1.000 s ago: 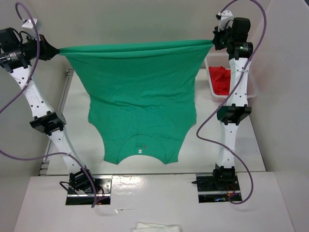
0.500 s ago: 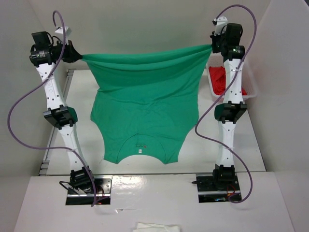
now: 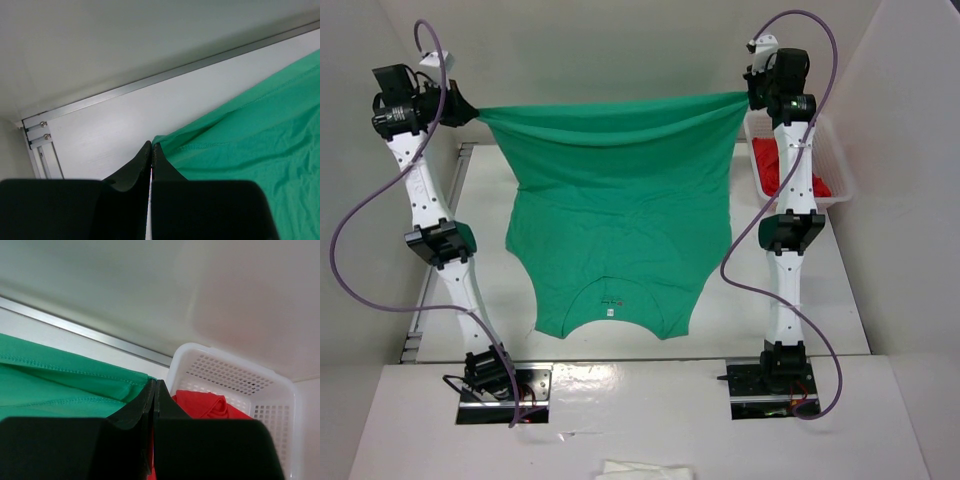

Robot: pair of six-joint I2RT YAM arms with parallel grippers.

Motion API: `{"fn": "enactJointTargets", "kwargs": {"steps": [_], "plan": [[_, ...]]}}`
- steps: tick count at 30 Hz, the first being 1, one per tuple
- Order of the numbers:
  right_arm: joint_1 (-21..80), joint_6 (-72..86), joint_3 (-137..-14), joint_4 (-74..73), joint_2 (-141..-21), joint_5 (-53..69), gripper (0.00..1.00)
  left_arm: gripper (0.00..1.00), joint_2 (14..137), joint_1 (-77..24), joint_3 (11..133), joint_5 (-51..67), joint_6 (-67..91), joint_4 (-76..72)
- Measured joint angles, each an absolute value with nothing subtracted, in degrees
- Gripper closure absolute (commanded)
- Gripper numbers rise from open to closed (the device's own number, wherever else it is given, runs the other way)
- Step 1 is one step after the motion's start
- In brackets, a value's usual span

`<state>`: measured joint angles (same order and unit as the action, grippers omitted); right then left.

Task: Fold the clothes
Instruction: Fold the tank top

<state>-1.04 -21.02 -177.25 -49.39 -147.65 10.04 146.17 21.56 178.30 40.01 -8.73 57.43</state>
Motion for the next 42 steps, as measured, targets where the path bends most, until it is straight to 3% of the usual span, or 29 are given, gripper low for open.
{"fn": "enactJointTargets", "kwargs": {"steps": [27,42], "plan": [[-0.86,-22.48,-177.25,-49.95,-147.63,6.94,1.00,1.00,145.32,23.59,178.30,41.45,-7.11,54.94],[-0.34,-25.56,-177.25,-63.44,-147.09,11.53,1.00,1.00,145.32,24.25,178.30,45.04,-9.52,63.51]]}}
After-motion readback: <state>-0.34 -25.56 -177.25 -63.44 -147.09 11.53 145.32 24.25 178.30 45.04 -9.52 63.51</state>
